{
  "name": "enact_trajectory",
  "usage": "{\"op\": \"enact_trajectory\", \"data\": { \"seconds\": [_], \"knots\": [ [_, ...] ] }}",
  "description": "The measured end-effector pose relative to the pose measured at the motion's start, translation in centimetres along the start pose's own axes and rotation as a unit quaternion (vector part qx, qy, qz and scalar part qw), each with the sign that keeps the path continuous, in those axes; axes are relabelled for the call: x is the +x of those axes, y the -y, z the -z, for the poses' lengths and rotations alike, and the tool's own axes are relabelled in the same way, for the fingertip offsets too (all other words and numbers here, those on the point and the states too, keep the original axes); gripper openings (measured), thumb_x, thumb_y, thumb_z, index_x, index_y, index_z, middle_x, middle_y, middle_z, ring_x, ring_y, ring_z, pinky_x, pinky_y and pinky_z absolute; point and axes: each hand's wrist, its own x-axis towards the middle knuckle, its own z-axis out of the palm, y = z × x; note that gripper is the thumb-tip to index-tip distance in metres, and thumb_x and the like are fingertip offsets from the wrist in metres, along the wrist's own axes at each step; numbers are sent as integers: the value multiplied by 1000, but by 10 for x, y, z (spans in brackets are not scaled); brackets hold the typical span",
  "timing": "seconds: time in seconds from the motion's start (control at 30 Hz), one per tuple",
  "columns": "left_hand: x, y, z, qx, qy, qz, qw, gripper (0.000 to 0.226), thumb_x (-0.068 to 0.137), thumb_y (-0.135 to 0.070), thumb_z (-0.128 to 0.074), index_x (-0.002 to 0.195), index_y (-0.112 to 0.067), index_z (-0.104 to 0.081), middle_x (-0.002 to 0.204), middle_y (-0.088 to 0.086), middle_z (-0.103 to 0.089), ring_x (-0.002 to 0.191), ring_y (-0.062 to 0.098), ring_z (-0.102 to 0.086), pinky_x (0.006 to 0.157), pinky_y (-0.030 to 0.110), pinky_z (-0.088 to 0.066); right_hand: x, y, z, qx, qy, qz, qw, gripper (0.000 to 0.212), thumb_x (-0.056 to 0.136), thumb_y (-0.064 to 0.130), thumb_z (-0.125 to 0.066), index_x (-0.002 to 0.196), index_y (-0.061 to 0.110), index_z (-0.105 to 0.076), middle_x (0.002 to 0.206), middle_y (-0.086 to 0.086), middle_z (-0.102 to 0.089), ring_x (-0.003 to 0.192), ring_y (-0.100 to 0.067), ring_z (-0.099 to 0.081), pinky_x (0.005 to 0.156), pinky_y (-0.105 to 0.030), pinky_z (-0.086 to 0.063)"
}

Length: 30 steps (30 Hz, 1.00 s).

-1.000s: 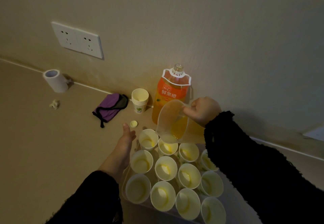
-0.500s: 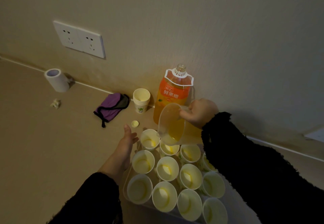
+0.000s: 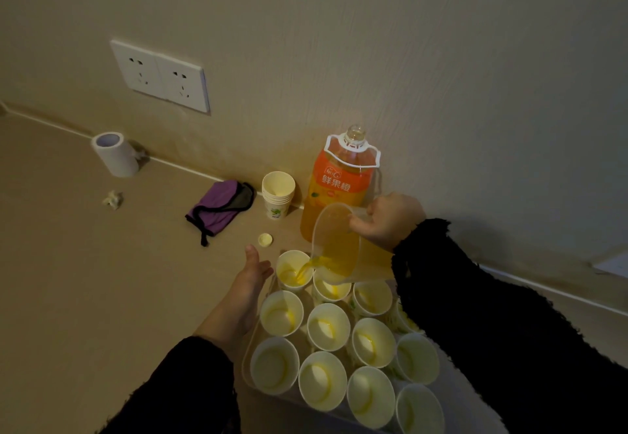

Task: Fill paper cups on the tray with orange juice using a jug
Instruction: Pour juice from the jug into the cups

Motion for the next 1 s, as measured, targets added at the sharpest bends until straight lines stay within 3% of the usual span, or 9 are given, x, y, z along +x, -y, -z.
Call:
{"op": "enact_trajectory", "data": {
  "seconds": [0.13,0.53,0.7,1.0],
  "knots": [
    [-2,0,0,-10,5,6,1000,81,94,-61,-6,149,-5,-22,155,8,-26,145,20,-16,114,39,-15,-2,1,1,-4,-7,7,1000,47,71,61,-27,49,20,-39,46,6,-38,44,-6,-36,47,-18,-21],
    [0,3,2,-6,-2,14,1000,82,93,-62,-6,148,-4,-24,155,8,-25,145,19,-15,114,39,-14,0,0,1,-41,-13,10,999,51,72,63,-25,49,19,-39,46,3,-37,44,-8,-35,46,-21,-20],
    [0,4,3,3,-4,15,1000,82,93,-62,-5,148,-4,-25,154,8,-28,145,20,-16,114,39,-13,3,-1,2,-42,0,1,999,55,90,58,-40,51,19,-42,48,3,-40,46,-8,-37,47,-20,-23],
    [-4,4,1,-12,1,10,1000,80,94,-61,-8,148,-4,-25,155,8,-26,144,20,-19,111,36,-20,2,5,8,-45,4,-3,999,52,93,54,-42,53,20,-40,50,4,-39,47,-7,-36,47,-19,-22]
  ]
}}
